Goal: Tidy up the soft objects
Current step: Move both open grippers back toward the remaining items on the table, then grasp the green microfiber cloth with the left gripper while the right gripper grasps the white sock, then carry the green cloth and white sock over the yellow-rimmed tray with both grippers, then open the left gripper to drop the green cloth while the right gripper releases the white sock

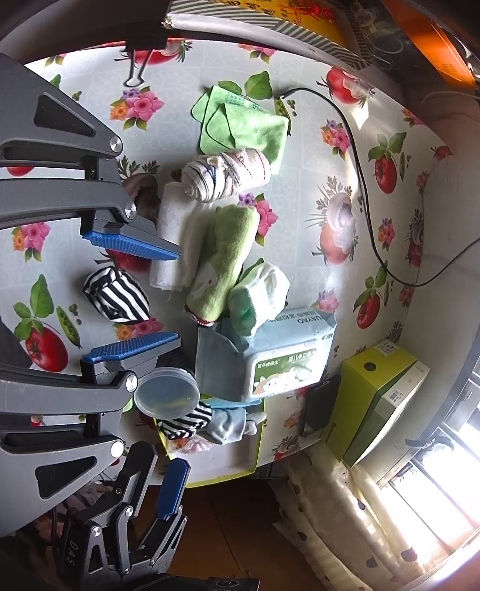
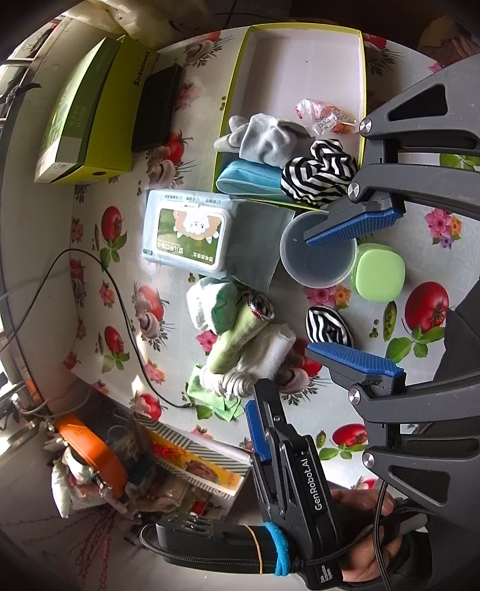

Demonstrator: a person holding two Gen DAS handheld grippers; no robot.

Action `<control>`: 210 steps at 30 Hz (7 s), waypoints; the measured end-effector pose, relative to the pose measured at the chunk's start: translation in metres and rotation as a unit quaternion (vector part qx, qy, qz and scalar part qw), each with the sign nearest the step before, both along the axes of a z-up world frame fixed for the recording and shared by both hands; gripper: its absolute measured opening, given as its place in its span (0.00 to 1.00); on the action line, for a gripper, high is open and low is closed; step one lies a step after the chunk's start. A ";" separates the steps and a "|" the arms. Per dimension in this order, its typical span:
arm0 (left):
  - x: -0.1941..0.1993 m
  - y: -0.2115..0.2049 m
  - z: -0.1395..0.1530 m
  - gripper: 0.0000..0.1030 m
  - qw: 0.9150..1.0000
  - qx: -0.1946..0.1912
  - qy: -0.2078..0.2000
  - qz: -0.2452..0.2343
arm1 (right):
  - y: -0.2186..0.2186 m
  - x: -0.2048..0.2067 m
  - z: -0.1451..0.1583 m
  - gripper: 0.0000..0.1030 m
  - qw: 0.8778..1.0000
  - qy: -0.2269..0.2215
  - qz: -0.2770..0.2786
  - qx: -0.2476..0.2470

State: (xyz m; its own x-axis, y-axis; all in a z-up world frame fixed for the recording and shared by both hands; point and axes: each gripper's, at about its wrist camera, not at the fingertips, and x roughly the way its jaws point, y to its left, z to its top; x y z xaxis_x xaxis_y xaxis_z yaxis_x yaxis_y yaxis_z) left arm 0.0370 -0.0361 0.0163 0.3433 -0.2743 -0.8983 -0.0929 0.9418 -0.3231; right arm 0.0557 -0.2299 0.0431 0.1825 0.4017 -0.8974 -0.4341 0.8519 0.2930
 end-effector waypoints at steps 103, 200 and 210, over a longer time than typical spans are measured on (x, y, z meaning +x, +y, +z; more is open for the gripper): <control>-0.008 0.111 -0.008 0.08 0.993 0.055 -0.050 0.092 | 0.081 0.037 0.007 0.17 0.997 -0.058 0.057 -0.017; 0.159 -0.292 -0.062 0.28 0.951 0.007 0.033 -0.307 | -0.233 0.039 -0.058 0.17 0.961 -0.003 -0.278 -0.005; 0.160 -0.264 -0.037 0.33 0.963 0.006 0.014 -0.271 | -0.227 0.056 -0.063 0.17 0.964 -0.007 -0.266 -0.012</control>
